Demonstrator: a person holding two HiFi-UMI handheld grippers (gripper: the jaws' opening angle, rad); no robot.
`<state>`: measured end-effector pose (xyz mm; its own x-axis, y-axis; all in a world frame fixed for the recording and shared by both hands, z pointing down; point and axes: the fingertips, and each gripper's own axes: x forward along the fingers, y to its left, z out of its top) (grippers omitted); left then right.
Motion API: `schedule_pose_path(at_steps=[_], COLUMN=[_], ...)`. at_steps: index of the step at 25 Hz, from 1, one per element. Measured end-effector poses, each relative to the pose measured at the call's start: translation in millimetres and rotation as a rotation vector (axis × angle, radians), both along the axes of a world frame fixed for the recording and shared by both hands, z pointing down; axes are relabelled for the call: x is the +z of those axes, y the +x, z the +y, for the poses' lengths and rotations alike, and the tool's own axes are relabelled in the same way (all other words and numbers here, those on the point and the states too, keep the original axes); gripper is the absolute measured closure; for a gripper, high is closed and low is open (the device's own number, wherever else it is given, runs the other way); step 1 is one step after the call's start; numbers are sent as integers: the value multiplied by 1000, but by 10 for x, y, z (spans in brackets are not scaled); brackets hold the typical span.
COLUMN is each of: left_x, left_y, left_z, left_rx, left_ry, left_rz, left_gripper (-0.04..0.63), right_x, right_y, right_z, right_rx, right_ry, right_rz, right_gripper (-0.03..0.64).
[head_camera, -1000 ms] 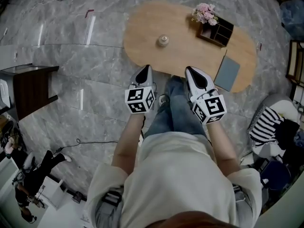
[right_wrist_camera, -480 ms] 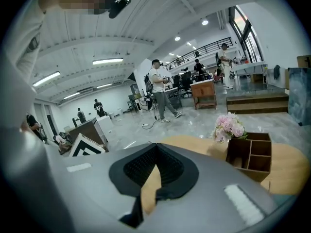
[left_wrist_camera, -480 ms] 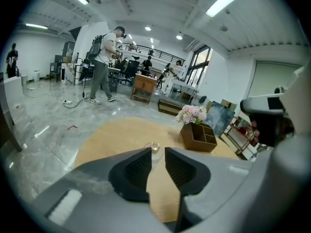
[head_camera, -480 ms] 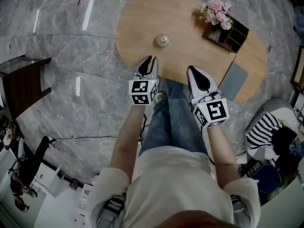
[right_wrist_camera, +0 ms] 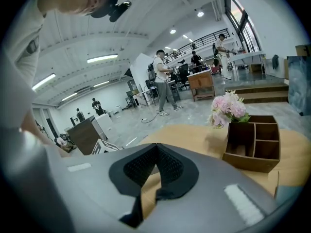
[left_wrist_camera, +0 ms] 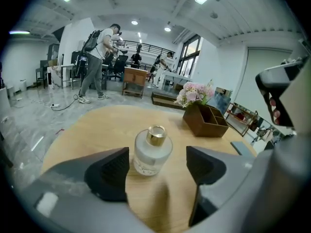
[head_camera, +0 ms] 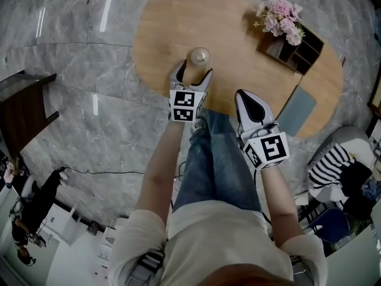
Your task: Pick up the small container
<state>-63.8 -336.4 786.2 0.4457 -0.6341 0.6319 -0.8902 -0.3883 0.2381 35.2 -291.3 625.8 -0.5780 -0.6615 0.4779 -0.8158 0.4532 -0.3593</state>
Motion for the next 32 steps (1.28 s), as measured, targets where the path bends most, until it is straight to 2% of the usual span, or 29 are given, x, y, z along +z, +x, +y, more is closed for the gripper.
schedule_pose_path(at_steps=[7, 13, 20, 32], left_x=[387, 591, 579, 576], left_y=[45, 155, 224, 215], left_z=[-295, -453, -551, -521], left_rx=[2, 14, 2, 22], left_ry=[26, 51, 100, 102], left_rz=[-113, -171, -182, -192], left_gripper=[219, 215, 216, 259], right_x=[263, 419, 489, 424], right_y=[57, 79, 144, 138], right_z=[-83, -121, -131, -87], right_rx=[19, 30, 40, 56], right_ry=[-35, -62, -84, -75], right_rz=[-27, -42, -55, -67], right_gripper=[618, 618, 618, 618])
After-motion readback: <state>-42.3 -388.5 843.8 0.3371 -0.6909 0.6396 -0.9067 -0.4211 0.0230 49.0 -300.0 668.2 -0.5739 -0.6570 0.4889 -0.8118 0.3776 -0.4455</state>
